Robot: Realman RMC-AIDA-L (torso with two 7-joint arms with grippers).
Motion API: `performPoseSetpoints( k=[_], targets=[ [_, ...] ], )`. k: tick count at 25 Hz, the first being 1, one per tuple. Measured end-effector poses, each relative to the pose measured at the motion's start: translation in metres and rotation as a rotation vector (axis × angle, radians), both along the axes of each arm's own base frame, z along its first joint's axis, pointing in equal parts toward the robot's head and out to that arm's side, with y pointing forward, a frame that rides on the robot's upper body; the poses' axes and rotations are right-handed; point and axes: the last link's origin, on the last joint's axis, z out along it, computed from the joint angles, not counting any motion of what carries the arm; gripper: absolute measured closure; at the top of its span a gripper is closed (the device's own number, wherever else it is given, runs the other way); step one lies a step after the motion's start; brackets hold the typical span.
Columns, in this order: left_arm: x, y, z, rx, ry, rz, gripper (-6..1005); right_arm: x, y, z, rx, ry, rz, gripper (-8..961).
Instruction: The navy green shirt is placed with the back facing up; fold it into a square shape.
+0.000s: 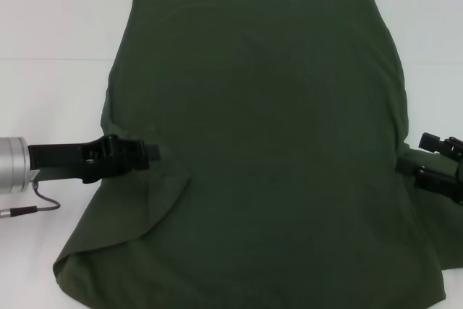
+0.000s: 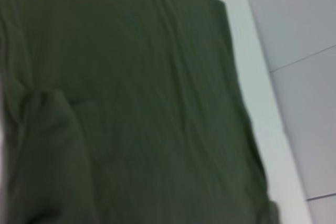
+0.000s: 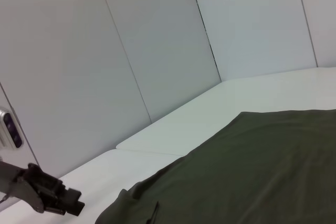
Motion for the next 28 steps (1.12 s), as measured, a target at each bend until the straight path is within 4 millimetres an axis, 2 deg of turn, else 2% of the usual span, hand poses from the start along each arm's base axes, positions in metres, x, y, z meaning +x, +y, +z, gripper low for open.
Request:
performPoseSetpoints(
  k=[5, 10, 13, 21, 28],
  targets=[
    [-0.005, -0.005, 0.003, 0.006, -0.008, 0.002, 621, 0.000, 0.000, 0.000, 0.000, 0.000, 0.000, 36],
    [-0.009, -0.010, 0.002, 0.023, 0.055, -0.116, 408, 0.000, 0.000, 0.001, 0.000, -0.001, 0.000, 36],
    [-0.013, -0.011, -0.002, 0.011, 0.076, -0.105, 287, 0.000, 0.000, 0.001, 0.000, -0.002, 0.000, 36],
    [-0.022, -0.005, -0.022, 0.042, 0.132, -0.026, 73, 0.001, 0.000, 0.001, 0.001, -0.003, -0.001, 37],
    [-0.024, -0.004, -0.033, 0.054, 0.151, -0.006, 65, 0.001, 0.001, 0.001, 0.004, -0.006, -0.006, 37]
  ],
)
